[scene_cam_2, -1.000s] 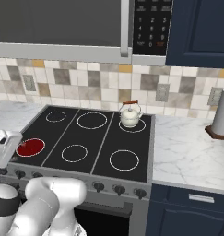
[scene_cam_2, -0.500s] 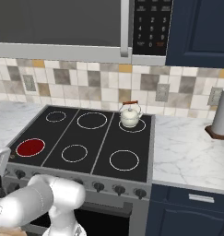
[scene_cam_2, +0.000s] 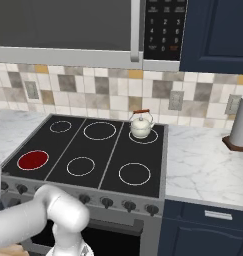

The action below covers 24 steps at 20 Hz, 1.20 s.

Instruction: Turn off the front left burner of the stove.

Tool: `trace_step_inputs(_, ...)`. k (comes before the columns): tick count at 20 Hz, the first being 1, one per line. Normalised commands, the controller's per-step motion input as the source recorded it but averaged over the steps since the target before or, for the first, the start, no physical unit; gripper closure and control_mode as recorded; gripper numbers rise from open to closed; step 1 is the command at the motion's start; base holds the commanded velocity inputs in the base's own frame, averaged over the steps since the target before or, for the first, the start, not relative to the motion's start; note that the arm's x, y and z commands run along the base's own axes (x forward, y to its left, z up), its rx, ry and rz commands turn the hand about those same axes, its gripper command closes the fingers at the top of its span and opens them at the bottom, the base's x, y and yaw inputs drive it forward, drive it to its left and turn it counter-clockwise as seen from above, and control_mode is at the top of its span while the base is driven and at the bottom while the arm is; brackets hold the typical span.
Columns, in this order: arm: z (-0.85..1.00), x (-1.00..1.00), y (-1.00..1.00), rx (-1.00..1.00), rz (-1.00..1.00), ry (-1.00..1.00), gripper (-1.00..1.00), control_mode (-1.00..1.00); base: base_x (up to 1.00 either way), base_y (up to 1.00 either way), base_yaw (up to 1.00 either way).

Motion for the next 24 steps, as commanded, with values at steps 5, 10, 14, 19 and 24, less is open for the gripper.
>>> trace_step_inputs(5,-0.29,0.00,0.46,-0.10,0.06,-0.09,-1.00,-1.00,0.00,0.00,0.00)
trace_step_inputs(10,-0.47,0.00,0.32,-0.03,0.07,-0.15,-1.00,-1.00,0.00,0.00,0.00)
trace_step_inputs(14,-0.37,-0.07,0.22,0.00,0.11,-0.14,-1.00,-1.00,0.00,0.00,0.00)
trace_step_inputs(19,-0.21,-0.35,0.04,0.01,0.26,-0.08,-1.00,-1.00,0.00,0.00,0.00)
trace_step_inputs(24,-0.06,0.08,-0.02,0.03,0.36,-0.03,-1.00,-1.00,0.00,0.00,0.00)
